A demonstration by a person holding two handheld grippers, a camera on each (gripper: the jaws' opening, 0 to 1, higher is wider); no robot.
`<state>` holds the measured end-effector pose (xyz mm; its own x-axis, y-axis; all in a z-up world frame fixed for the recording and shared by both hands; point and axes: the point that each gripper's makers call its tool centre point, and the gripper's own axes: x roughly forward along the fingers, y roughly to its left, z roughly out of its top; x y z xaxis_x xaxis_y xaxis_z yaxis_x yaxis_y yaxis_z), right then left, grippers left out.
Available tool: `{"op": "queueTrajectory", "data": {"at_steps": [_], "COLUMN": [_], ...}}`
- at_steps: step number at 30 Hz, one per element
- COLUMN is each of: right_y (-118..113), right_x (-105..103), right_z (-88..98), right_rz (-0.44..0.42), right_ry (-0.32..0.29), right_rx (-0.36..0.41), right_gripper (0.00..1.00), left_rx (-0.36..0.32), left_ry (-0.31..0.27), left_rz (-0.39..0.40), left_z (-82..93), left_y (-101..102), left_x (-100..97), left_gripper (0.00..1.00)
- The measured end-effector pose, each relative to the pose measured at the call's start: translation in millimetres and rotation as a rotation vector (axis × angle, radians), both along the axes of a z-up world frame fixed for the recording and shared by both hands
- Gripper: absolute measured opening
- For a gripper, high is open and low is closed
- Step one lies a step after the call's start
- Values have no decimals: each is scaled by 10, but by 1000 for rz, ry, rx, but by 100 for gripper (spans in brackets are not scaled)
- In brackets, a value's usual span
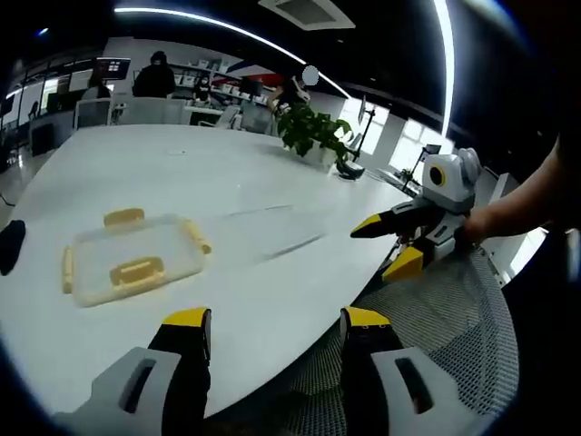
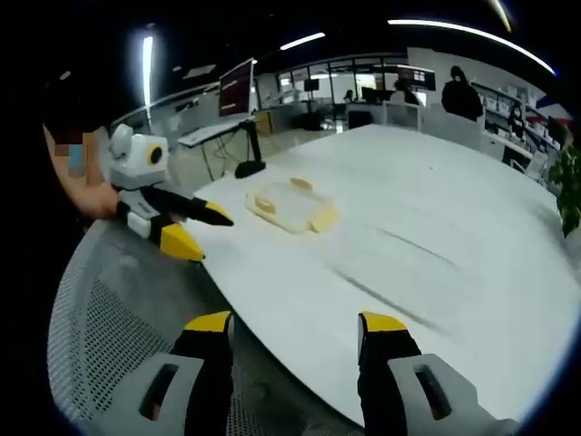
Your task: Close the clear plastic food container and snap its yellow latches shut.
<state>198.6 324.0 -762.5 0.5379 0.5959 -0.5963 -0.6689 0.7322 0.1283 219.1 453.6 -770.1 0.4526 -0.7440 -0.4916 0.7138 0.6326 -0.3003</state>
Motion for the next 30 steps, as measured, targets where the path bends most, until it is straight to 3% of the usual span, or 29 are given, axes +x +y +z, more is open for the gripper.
{"op": "queueTrajectory", "data": {"at_steps": [17, 22, 24, 26, 30], "right_y": [15, 47, 53, 81, 155], "right_x": [6, 27, 30, 22, 31], "right_z": [16, 132, 146, 171, 290], "right_rz": [5, 8, 18, 34, 57], "right_ry": [-3, -19, -20, -16, -30], "right_rx": [-1, 44, 52, 61, 100], "right_gripper": [54, 53, 52, 50, 48], "left_rx": [-17, -9, 13, 12, -29], "left_ry": [11, 24, -20, -23, 10], "left_rz": [19, 37, 5, 12, 85], "left_z": [6, -5, 45, 63, 94], "left_y": [25, 72, 43, 46, 156], "left_x": [28, 42, 37, 49, 139], "left_gripper": [56, 56, 56, 56, 56]}}
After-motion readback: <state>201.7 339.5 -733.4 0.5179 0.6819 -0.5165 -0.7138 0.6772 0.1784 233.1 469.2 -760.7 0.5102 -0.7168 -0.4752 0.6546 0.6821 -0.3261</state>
